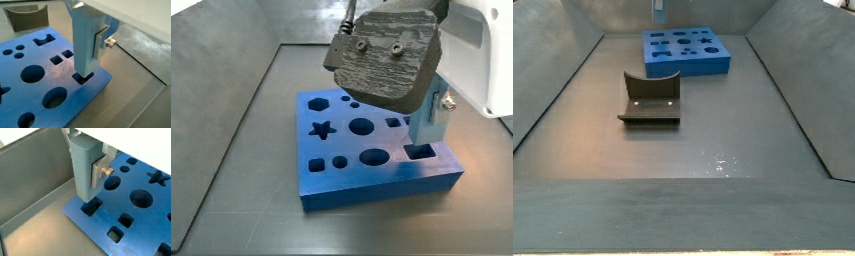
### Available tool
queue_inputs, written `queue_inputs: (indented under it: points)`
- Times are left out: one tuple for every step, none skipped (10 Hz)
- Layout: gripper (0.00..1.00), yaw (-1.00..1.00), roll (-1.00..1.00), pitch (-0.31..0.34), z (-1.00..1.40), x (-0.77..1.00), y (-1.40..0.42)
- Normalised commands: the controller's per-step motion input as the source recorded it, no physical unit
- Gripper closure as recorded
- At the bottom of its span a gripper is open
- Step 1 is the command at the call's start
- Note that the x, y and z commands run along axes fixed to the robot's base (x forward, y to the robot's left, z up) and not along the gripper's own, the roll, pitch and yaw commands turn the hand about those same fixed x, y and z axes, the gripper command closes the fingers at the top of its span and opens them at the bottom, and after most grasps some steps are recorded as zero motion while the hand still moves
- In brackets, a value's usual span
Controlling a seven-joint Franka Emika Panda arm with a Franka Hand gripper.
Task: Pick up the rectangle object. Move to above the board. Insert the rectangle object.
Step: Insert the rectangle object.
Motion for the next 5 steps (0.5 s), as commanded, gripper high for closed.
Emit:
queue_inputs:
  points:
    - [1.0, 0.0, -0.25, 0.063, -0.29, 0.38, 0.07]
    - [1.0, 0.0, -0.11, 0.014, -0.59, 0.47, 0.0]
    - [1.0, 0.0, -0.02, -0.051, -0.75, 0.29, 0.0]
    - [1.0, 0.0, -0.01, -0.034, -0.31, 0.13, 0.0]
    - [1.0, 0.0, 0.0, 0.0, 0.0, 0.0, 0.04]
